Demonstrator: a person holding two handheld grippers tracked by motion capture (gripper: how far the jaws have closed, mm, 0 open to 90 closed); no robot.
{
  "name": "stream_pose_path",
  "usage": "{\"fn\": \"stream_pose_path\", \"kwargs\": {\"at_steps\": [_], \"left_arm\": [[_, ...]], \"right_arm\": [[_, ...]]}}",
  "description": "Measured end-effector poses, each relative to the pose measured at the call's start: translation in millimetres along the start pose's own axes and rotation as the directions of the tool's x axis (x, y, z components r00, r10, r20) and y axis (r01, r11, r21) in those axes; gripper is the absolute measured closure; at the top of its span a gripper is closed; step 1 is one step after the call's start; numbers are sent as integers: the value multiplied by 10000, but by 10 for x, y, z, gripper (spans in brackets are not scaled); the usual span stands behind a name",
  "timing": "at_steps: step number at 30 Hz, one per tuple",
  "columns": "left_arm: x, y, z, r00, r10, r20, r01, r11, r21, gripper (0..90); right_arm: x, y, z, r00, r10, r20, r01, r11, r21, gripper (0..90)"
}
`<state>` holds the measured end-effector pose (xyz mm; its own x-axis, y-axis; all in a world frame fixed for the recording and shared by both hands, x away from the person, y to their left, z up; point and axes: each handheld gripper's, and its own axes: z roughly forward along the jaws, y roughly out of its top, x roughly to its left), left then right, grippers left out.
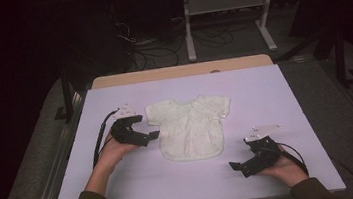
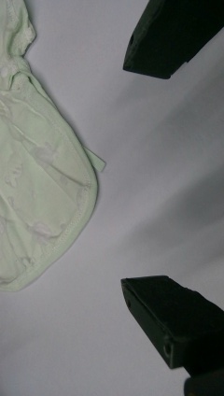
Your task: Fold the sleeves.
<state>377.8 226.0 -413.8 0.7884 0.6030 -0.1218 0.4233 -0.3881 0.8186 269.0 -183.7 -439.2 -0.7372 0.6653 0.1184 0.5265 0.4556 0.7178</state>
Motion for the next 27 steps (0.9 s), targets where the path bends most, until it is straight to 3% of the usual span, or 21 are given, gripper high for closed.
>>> {"fn": "stream_pose_path", "kwargs": {"at_steps": [27], "left_arm": [[176,92,128,9996,-139,-247,140,9999,48,0]], "right_arm": [[-2,1,3,10000,26,-10,-26,10000,12,0]]}}
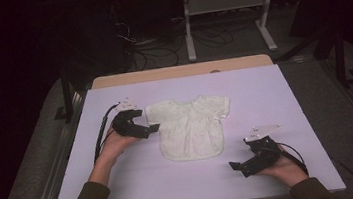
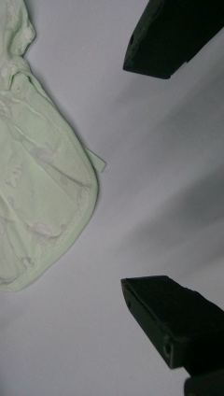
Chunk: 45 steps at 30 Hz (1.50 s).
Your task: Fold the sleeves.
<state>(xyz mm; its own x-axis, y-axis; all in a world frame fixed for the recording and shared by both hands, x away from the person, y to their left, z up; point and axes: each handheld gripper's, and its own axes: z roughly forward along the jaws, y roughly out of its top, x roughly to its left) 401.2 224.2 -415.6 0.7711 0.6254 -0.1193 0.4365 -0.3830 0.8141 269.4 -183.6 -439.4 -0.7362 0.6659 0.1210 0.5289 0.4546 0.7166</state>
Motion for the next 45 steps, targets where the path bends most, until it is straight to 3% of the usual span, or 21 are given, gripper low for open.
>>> {"fn": "stream_pose_path", "kwargs": {"at_steps": [27,45], "left_arm": [[119,93,139,9998,102,-150,-100,9999,111,0],[214,182,250,9996,126,-241,-123,9998,127,0]], "right_arm": [[-48,0,36,9999,122,-111,-123,9999,-61,0],[-65,3,73,9999,-122,-118,124,9999,97,0]]}}
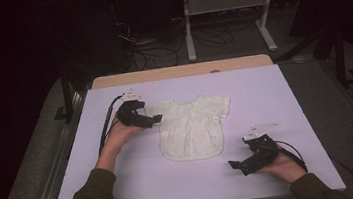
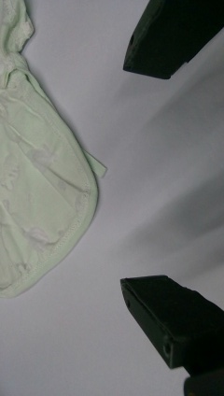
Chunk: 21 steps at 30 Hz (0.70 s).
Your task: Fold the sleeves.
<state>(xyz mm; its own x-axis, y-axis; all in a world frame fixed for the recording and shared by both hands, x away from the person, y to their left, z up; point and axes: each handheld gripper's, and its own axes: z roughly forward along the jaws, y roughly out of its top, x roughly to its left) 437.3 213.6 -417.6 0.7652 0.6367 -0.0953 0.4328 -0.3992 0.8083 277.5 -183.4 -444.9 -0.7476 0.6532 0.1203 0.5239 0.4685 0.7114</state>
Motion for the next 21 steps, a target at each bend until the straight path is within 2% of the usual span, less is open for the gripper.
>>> {"fn": "stream_pose_path", "kwargs": {"at_steps": [9,14,17,21], "left_arm": [[102,18,87,9998,-158,-94,158,9999,-14,0],[185,10,126,9991,-361,-236,360,9993,-46,0],[229,7,141,9988,-346,-346,346,9994,13,0],[290,-13,160,9977,-556,-393,552,9984,-103,4]], "right_arm": [[-7,0,0,10000,49,15,-49,10000,-1,0],[-5,1,0,10000,66,14,-66,10000,5,0],[-7,0,2,10000,48,19,-48,10000,12,0],[-7,0,4,10000,0,20,0,10000,9,0]]}}
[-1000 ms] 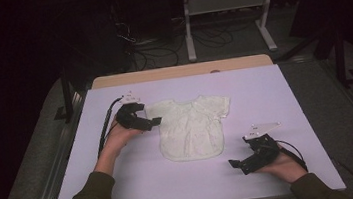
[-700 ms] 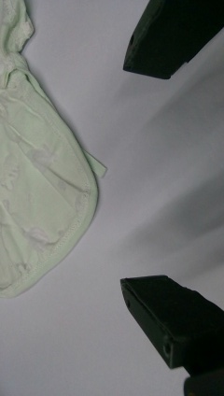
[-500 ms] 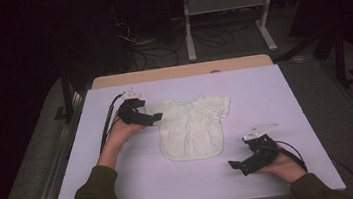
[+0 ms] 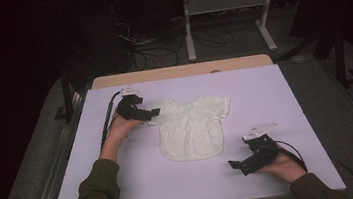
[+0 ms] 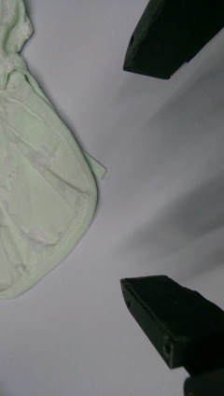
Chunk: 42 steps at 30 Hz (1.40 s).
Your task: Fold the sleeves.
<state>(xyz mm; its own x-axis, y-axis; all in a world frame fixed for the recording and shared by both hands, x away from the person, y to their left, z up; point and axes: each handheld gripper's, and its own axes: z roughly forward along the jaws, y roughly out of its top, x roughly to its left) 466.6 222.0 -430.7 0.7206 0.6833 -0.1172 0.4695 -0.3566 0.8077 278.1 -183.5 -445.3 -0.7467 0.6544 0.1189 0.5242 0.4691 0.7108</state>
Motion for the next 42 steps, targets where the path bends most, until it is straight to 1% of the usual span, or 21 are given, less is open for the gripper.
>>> {"fn": "stream_pose_path", "kwargs": {"at_steps": [3,5,9,11,12,13,15,17,18,19,20,23,25,26,29,32,34,35,38,39,42], "left_arm": [[45,-10,18,9999,-35,-119,35,10000,40,7],[71,-5,22,9997,52,-232,-49,9999,132,24],[117,14,28,9990,76,-430,-70,9999,147,53],[136,24,36,9987,102,-491,-92,9997,206,84],[143,26,43,9985,73,-540,-64,9998,177,84],[150,27,46,9983,60,-573,-51,9999,144,125],[166,24,56,9975,105,-703,-94,9998,157,138],[185,15,69,9971,45,-757,-30,9998,206,156],[193,11,76,9968,49,-799,-26,9996,291,187],[199,5,84,9963,42,-858,-15,9995,318,198],[210,1,89,9961,24,-885,10,9993,374,198],[240,-3,98,9956,-20,-938,54,9993,361,250],[255,-5,105,9950,-100,-998,133,9994,325,267],[263,-7,109,9946,-81,-1034,119,9993,359,301],[284,-9,121,9938,-53,-1112,108,9988,484,329],[298,-14,129,9929,-90,-1188,149,9987,490,376],[306,-22,138,9920,-133,-1256,199,9985,516,386],[313,-29,141,9917,-145,-1277,216,9983,545,411],[330,-43,144,9915,-241,-1277,326,9973,653,435],[334,-47,145,9917,-283,-1255,368,9972,657,466],[340,-58,149,9924,-272,-1202,366,9964,766,493]], "right_arm": [[1,0,2,10000,24,-4,-24,10000,18,0],[2,0,4,10000,24,-1,-24,10000,20,0],[5,1,9,10000,47,8,-48,10000,33,0],[6,1,11,10000,12,8,-12,10000,42,0],[6,1,11,10000,12,8,-12,10000,42,0],[9,1,11,10000,13,-11,-13,10000,65,0],[9,1,11,10000,13,-15,-13,10000,63,0],[9,1,11,10000,15,-25,-15,10000,61,0],[10,0,12,10000,2,-29,-1,10000,70,0],[11,0,12,10000,-6,-27,6,10000,77,0],[11,0,12,10000,-6,-27,6,10000,77,0],[12,1,14,10000,-10,-46,10,10000,79,0],[13,0,13,10000,-13,-54,13,10000,84,0],[14,1,14,10000,-16,-55,16,10000,89,0],[14,0,16,10000,-44,-65,45,9999,95,0],[19,-1,18,9999,-88,-133,89,9999,107,0],[23,-1,21,9998,-100,-159,102,9999,117,0],[23,-1,20,9998,-107,-166,109,9999,119,0],[22,-1,16,9998,-96,-165,98,9999,121,0],[20,-2,15,9998,-87,-169,89,9999,108,0],[19,-2,17,9998,-102,-169,104,9999,120,0]]}}
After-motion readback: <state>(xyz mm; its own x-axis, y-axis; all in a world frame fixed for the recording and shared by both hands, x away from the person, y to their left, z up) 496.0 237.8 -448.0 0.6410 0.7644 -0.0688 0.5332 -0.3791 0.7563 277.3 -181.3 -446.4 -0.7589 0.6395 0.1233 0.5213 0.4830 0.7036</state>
